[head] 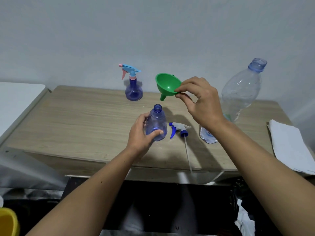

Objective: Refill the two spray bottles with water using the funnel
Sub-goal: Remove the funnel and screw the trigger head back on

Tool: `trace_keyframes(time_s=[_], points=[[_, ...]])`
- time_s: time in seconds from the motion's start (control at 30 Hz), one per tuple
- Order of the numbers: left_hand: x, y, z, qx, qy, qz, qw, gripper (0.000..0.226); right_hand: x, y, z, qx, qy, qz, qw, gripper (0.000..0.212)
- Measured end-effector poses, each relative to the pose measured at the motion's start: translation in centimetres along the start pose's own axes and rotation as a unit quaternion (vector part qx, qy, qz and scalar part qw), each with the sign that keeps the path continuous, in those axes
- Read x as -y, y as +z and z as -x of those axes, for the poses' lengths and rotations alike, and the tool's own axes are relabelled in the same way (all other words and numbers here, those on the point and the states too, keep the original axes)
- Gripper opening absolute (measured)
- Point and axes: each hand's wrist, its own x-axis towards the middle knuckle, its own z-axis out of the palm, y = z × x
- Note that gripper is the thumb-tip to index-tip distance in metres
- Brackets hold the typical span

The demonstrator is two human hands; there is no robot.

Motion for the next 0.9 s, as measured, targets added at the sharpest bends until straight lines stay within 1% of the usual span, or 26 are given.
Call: trace_keyframes(time_s=[0.1,0.2,0.3,0.43,0.7,0.9], points=[[0.2,0.1,-0.1,-0.003,0.003,0.0,1.0,0.069,-1.1,0.5,0.4,-0.031,0.054,-0.019,0.998,0.008],[0.5,0.2,-0.1,-0.009,0.004,0.003,1.0,0.07,-2.3,2.1,1.5,-0.042,0.134,-0.033,0.99,0.01],[0.9,0.2,-0.2,-0.006,0.003,0.005,1.0,0.072,-3.2,4.2,2.8,-0.041,0.208,-0.043,0.976,0.011],[1.1,0.1,-0.3,-0.004,0.007,0.008,1.0,0.071,-4.2,6.7,4.7,-0.022,0.268,-0.042,0.962,0.013],[1.4,0.0,-0.4,-0.007,0.012,0.008,1.0,0.073,-5.7,8.6,6.9,0.029,0.306,-0.006,0.952,0.016],[1.7,0.1,-0.4,-0.003,0.015,0.006,1.0,0.076,-6.2,9.1,7.7,0.036,0.343,-0.005,0.939,0.018]])
